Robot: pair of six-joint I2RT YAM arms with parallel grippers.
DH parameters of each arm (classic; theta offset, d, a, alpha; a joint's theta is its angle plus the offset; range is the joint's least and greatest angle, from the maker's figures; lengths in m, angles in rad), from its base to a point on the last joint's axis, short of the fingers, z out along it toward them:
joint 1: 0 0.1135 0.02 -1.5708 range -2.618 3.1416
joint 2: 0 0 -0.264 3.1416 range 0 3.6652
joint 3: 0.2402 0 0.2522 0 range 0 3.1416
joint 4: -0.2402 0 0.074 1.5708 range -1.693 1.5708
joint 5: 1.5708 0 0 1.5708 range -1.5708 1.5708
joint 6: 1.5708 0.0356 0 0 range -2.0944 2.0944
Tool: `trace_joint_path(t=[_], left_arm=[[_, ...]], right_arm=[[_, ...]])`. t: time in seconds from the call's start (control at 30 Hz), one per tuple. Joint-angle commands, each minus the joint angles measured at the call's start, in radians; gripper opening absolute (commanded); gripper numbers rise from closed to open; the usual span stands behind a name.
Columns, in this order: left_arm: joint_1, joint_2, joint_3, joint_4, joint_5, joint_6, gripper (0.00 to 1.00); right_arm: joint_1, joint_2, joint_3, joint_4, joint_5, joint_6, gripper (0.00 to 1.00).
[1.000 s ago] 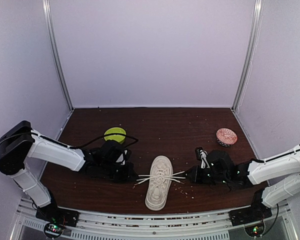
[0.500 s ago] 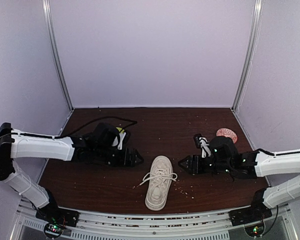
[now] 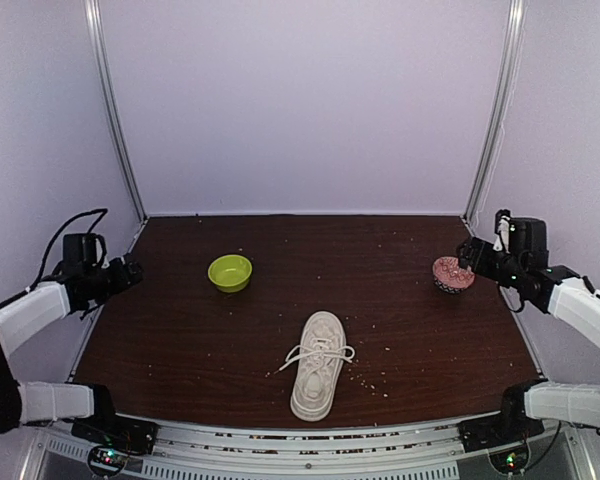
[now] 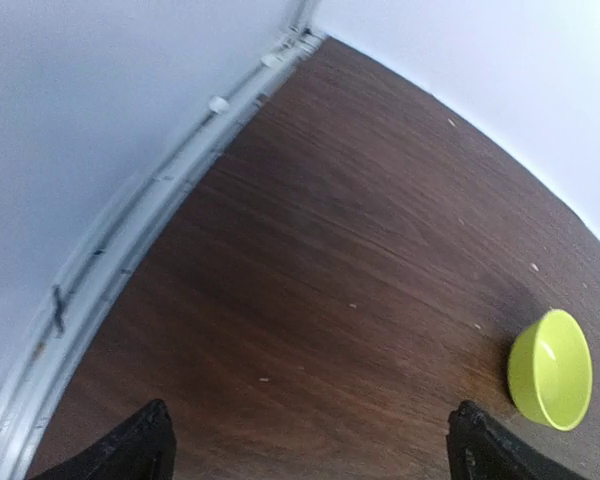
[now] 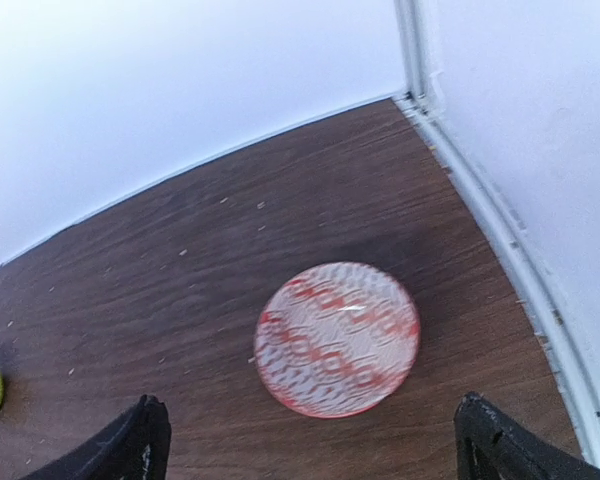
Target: Tie the shoes
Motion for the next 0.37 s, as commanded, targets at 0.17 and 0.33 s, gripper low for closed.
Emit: trace_joint_path(t=[0.17, 0.33], left_arm=[[0.045, -0.167, -0.150, 0.218, -0.391, 0.217, 0.98], [0.044, -0.103, -0.161, 0.359, -0.393, 0.314, 0.98]], right_arm=[[-0.109, -0.083, -0.286, 0.454, 0.239, -0.150, 1.00], [-0.109, -0.036, -0.393, 0.688, 0.310, -0.185, 1.00]])
